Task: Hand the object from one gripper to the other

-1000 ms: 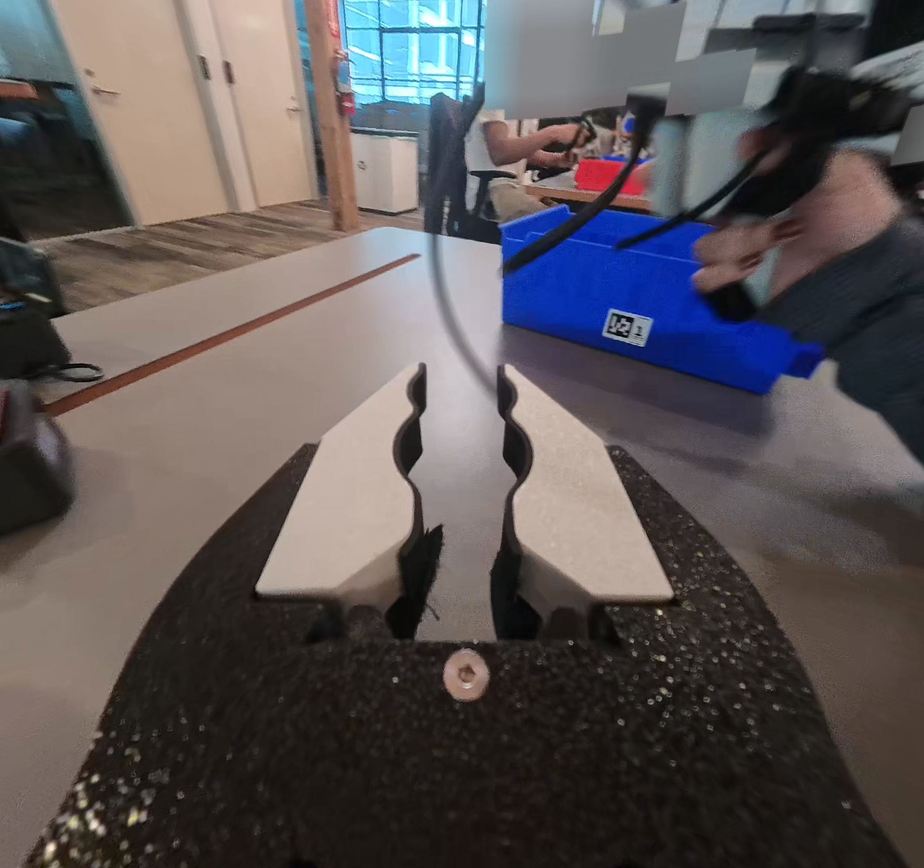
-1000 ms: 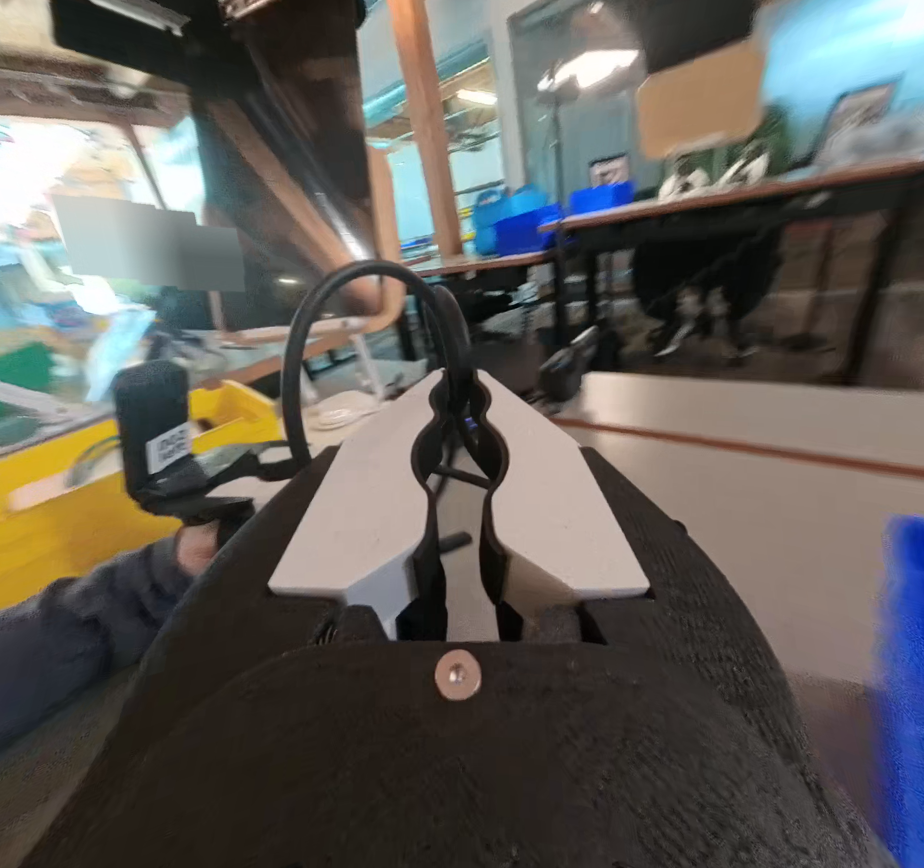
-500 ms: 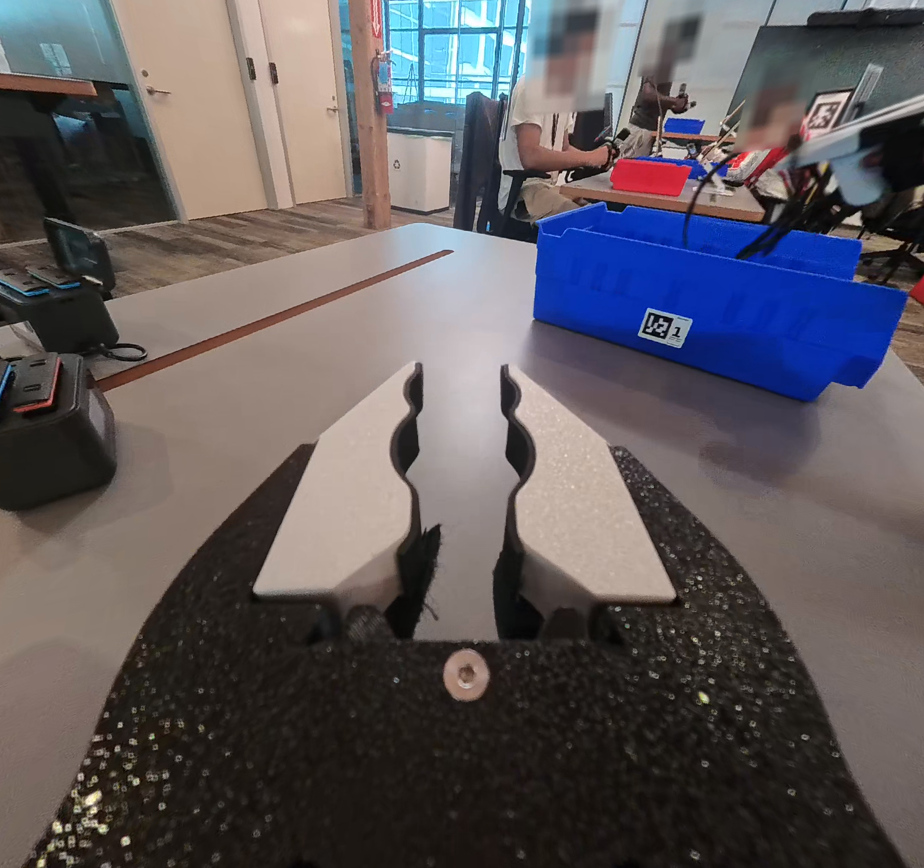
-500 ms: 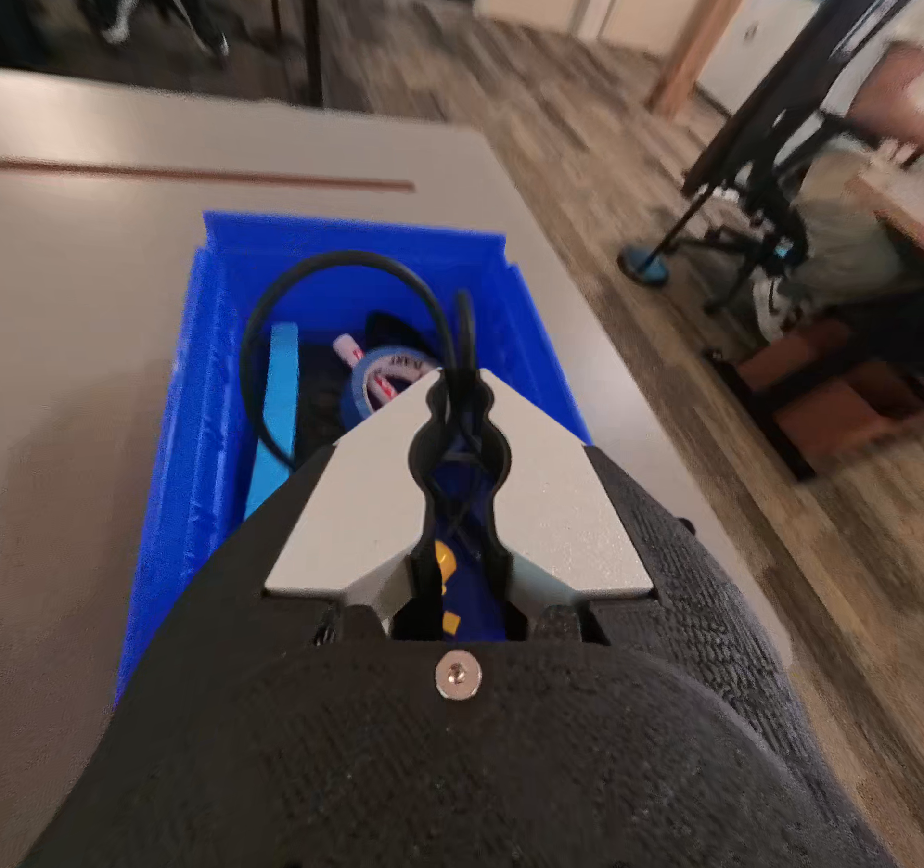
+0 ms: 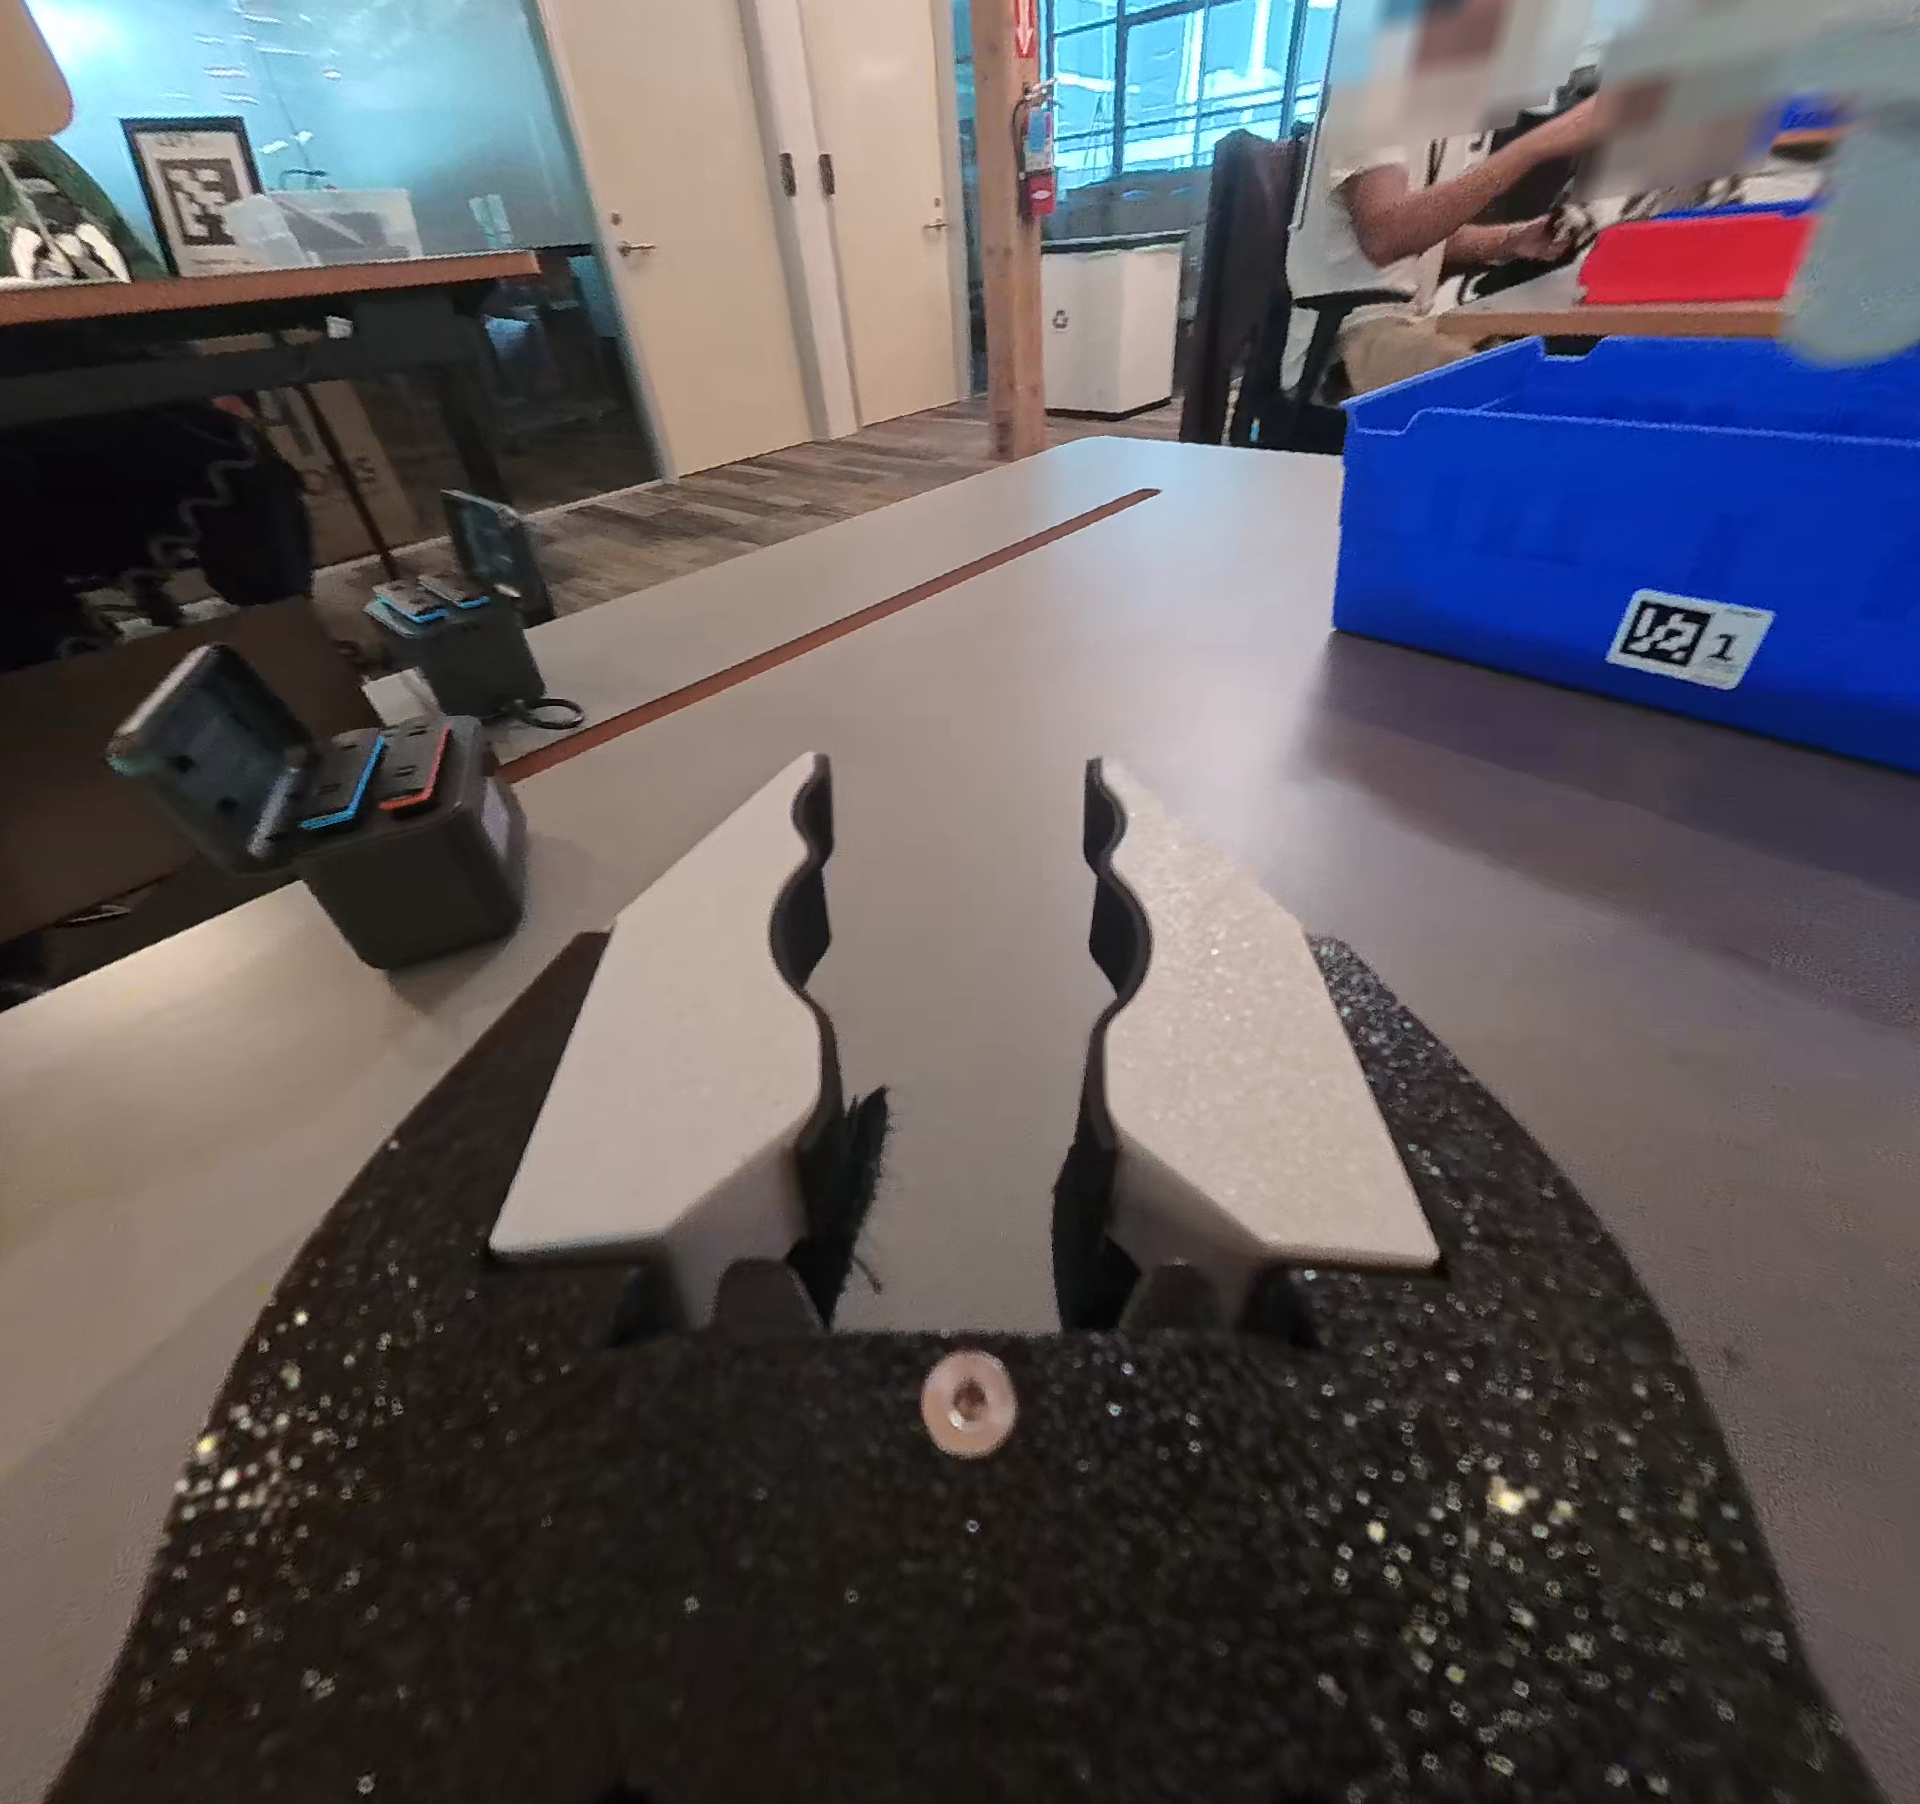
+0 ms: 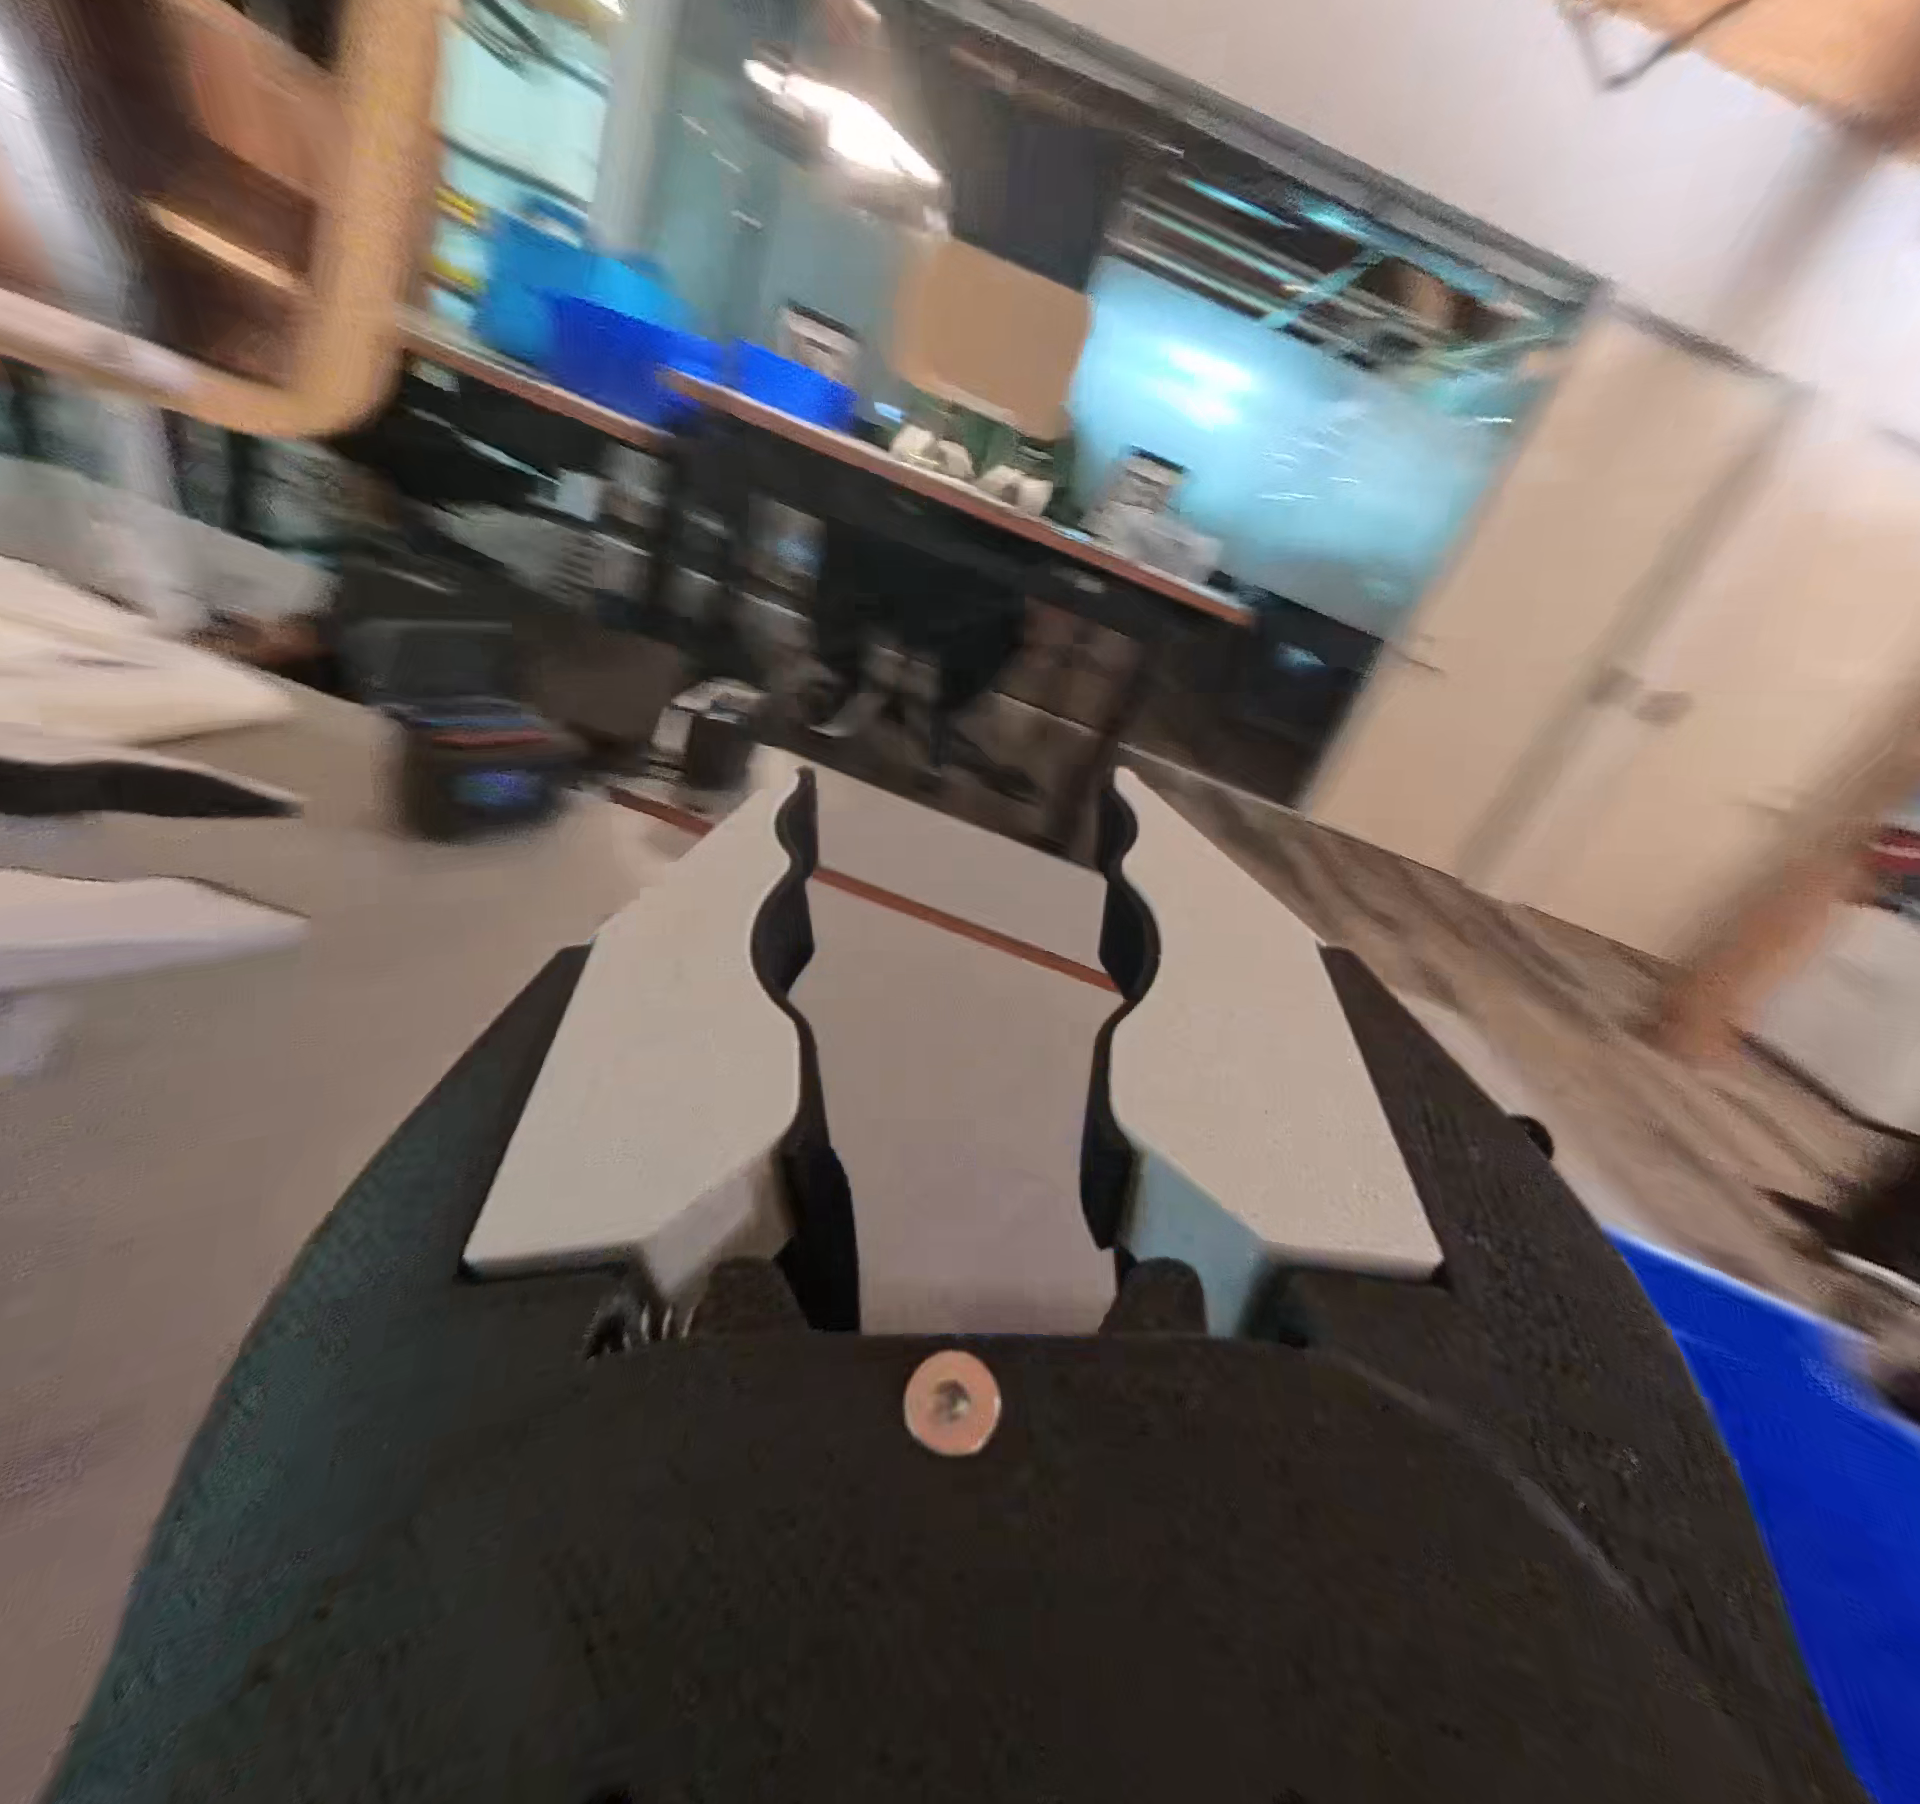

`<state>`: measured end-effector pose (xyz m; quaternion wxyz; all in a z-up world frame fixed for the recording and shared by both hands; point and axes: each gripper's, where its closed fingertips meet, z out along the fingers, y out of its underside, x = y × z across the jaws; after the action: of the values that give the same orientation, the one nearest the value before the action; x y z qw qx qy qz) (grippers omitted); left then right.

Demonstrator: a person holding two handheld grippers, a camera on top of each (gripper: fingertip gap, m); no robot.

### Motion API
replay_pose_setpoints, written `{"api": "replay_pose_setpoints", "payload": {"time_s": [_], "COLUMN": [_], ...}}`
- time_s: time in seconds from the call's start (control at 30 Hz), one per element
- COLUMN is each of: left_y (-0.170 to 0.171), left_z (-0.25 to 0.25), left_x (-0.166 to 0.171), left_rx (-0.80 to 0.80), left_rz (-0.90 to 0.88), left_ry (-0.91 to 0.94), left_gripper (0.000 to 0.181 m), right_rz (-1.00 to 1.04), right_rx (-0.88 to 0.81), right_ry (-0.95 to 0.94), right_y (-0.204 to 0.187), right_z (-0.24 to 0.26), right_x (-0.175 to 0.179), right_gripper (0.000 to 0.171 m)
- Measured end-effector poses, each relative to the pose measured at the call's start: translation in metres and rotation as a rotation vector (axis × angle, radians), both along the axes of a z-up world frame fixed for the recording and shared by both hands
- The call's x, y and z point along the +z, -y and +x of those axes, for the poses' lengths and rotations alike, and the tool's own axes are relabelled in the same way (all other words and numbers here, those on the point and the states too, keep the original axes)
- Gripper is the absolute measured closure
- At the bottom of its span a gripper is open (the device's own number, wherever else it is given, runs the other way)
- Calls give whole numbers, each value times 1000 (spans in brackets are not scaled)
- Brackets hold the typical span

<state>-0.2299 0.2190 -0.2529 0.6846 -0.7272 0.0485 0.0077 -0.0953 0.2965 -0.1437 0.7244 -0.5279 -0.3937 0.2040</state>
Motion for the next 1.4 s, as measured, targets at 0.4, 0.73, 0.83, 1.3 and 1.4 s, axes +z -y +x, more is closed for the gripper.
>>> {"api": "replay_pose_setpoints", "payload": {"time_s": [0.4,0.73,0.83,1.3,1.4], "left_y": [23,264,303,340,346], "left_z": [-15,-172,-200,-216,-221], "left_x": [54,123,98,-22,-28], "left_rx": [160,1169,1177,995,1033], "left_rz": [106,-192,-318,-810,-873], "left_ry": [-170,-531,-241,52,-19], "left_gripper": [136,143,127,127,135], "right_rz": [103,26,9,-11,-9], "right_rx": [166,207,212,251,256], "right_ry": [-74,-109,-121,-134,-130], "right_y": [24,22,21,23,24], "right_z": [-71,-71,-69,-71,-72], "right_x": [-74,-76,-76,-76,-76], "right_gripper": [112,116,116,118,119]}}
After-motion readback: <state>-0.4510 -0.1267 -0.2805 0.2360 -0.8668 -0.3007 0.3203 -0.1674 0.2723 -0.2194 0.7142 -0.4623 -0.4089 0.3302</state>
